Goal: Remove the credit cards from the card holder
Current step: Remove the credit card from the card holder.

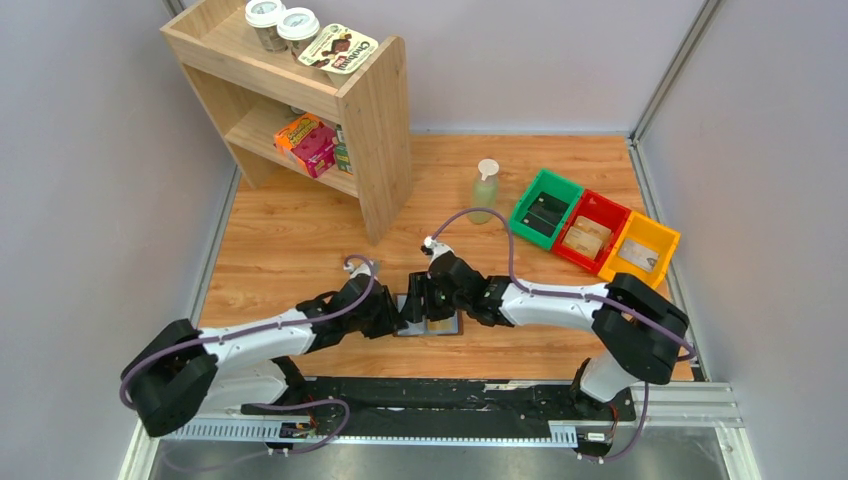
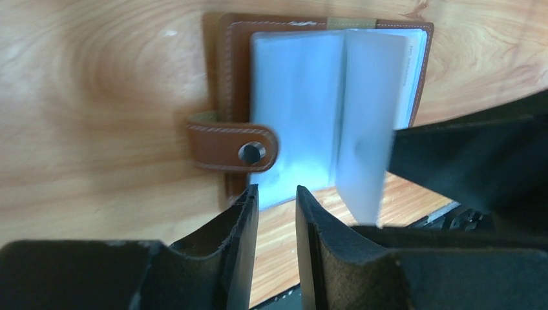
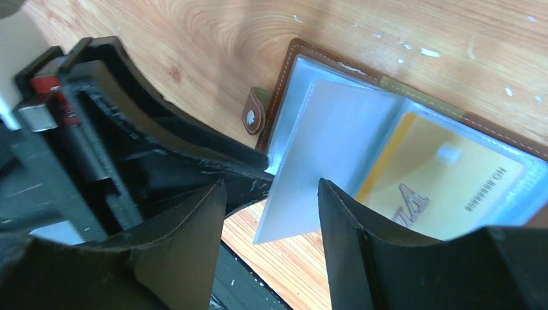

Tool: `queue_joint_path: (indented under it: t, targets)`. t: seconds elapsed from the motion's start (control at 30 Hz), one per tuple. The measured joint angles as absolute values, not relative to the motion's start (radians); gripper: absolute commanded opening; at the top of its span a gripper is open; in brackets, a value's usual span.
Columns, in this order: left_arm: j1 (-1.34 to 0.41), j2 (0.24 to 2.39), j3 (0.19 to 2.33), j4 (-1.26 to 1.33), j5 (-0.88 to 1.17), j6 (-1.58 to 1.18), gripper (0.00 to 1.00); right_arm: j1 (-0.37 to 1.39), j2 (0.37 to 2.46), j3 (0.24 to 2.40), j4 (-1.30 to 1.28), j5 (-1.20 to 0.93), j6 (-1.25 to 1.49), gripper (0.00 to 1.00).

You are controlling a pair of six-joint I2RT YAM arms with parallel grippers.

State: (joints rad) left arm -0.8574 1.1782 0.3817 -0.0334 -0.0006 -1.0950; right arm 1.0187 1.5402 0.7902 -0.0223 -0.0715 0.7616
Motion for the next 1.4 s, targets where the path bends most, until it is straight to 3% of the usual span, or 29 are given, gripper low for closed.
queue_joint_path:
  t: [0.3, 0.57, 1.13, 1.4]
  targets:
    - [-0.858, 0.830, 0.316, -0.256, -0.103, -1.141, 0.38, 1.019, 1.647, 0.824, 0.023, -0.123, 0.759, 0.57]
    - [-0.858, 0.670, 0.295, -0.363, -0.135, -1.171, 0.39, 1.019, 1.710, 0.860, 0.027, -0.141, 0.767, 0.57]
    - [-0.858, 0.709, 0.429, -0.408, -0.125, -1.139, 0.39, 1.019, 1.577, 0.933, -0.127, -0.077, 0.711, 0.57]
    - [-0.858, 0.820, 0.516, -0.371, -0.087, -1.108, 0.39, 0.996, 1.451, 0.924, -0.220, 0.043, 0.687, 0.42]
